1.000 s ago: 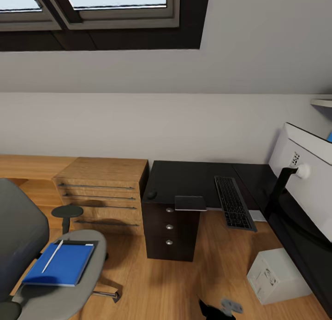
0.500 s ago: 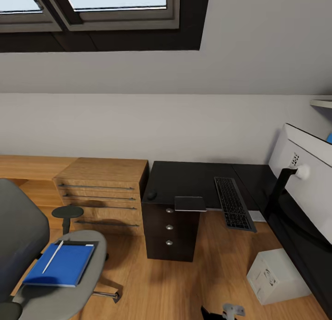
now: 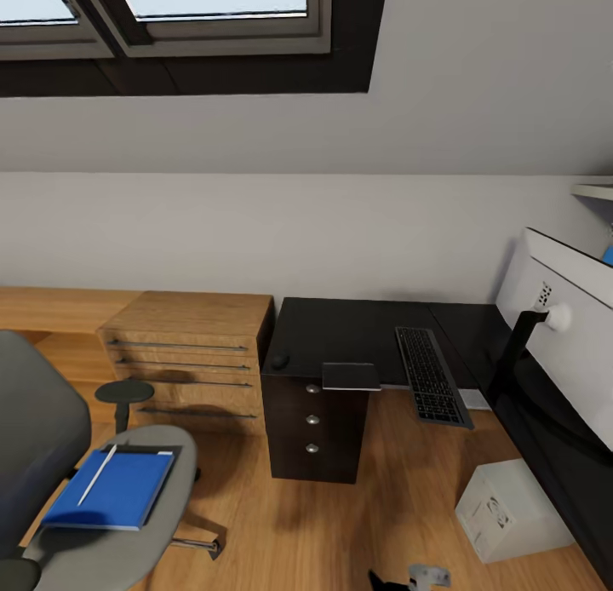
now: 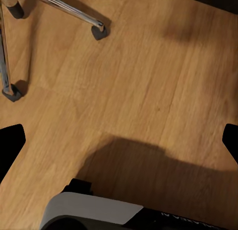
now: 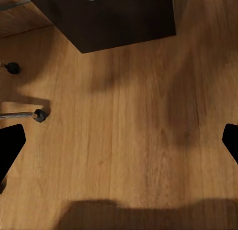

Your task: In the bedroom, organize the workspace by keeping the computer under the desk, ensuring the monitor is on the desk, placing the keyboard on the desk next to the monitor, placing the mouse on the desk next to the keyboard, moving the folder from the swivel chair onto the desk next to the mouse, stacking the notebook on top of the folder with the pen on top of the notebook, and positioning the swivel chair next to the desk.

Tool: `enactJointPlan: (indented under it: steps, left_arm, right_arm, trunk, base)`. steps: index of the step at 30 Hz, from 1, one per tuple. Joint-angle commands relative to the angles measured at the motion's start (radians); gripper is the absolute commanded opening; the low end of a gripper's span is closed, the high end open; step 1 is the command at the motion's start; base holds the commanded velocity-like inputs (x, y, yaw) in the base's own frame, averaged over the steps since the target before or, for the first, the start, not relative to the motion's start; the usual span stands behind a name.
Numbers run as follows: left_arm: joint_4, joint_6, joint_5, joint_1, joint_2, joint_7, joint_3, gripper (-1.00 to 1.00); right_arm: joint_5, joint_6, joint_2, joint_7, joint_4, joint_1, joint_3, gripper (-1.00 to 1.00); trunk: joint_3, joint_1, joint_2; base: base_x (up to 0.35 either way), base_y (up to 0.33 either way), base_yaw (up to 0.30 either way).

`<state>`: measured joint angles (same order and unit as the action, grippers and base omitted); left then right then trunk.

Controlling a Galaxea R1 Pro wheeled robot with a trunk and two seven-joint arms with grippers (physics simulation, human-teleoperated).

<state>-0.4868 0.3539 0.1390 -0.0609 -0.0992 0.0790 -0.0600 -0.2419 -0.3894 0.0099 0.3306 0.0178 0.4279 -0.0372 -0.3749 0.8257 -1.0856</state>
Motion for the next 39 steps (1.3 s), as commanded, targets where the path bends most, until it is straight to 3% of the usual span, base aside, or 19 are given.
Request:
enactJointPlan:
  steps: [1,10,27,39]
  left_arm:
    - [-0.001,0.002,0.005,0.0,-0.001,-0.001,-0.002,1.0]
    - [0.0,0.006,0.006,0.0,-0.001,-0.001,-0.003,1.0]
    - [0.005,0.007,0.008,0.0,-0.001,0.0,-0.003,1.0]
    - [0.006,0.008,0.008,0.0,-0.001,0.0,-0.003,1.0]
  right_arm:
    - [-0.009,-0.002,0.003,0.008,0.002,0.001,-0.004,1.0]
    - [-0.004,-0.004,0.03,0.008,0.002,0.0,-0.005,1.0]
    - [0.001,-0.006,0.039,0.007,0.002,0.0,-0.003,1.0]
    - [0.003,-0.028,0.061,-0.081,0.002,0.0,-0.002,1.0]
  trunk:
    - [-0.001,0.0,-0.001]
    - [0.005,0.0,-0.001]
    - [0.007,0.0,-0.001]
    - [0.007,0.0,-0.001]
  base:
    - [0.0,0.0,-0.083]
    - [0.0,0.0,-0.189]
    - [0.0,0.0,-0.213]
    - [0.0,0.0,-0.032]
